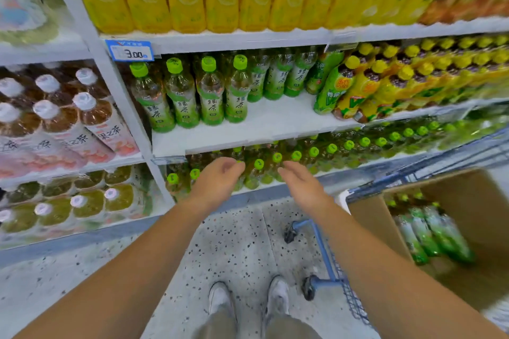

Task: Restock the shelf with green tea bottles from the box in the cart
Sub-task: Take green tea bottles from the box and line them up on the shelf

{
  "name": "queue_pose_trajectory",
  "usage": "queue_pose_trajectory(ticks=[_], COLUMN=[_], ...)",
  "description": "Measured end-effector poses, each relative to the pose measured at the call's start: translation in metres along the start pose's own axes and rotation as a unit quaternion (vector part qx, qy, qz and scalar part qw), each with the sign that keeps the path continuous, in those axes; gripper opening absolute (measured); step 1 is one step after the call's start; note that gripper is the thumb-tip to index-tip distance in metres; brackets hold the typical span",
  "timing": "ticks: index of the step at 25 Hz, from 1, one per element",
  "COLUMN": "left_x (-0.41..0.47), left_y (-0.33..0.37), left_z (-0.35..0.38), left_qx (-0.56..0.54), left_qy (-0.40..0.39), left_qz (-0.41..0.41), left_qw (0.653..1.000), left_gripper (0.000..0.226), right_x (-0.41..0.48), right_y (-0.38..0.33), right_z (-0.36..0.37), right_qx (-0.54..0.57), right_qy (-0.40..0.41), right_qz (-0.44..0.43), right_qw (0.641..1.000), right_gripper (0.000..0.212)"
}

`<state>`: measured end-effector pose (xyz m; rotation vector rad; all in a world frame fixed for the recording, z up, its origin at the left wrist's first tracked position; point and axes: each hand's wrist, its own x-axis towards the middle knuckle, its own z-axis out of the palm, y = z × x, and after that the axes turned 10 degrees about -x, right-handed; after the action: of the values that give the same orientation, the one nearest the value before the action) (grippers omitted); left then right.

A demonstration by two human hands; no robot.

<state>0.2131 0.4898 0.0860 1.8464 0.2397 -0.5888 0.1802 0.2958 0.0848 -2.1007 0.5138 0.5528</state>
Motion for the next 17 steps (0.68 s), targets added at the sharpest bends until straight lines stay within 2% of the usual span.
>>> queue_pose_trajectory(ticks=[3, 10, 17], left_x=[-0.038, -0.115, -0.177], left_y=[0.007, 0.029, 0.041], left_z=[0.024, 0.104, 0.238], left_qx=[-0.007, -0.006, -0.005], left_qy=[-0.024, -0.062, -0.079], left_qz=[-0.013, -0.025, -0.038], left_qw=[1.000, 0.998, 0.996], left_gripper=[0.044, 0.044, 0.046], right_x=[-0.047, -0.137, -0.207], right_y=[0.025, 0.099, 0.201], right_z=[-0.019, -0.080, -0.159], right_qx=[0.029, 0.079, 0.102], right_qy=[0.015, 0.071, 0.091], right_qz=[0.019, 0.043, 0.060], right_qw=[0.999, 0.993, 0.989], right_gripper=[0.049, 0.047, 0.046])
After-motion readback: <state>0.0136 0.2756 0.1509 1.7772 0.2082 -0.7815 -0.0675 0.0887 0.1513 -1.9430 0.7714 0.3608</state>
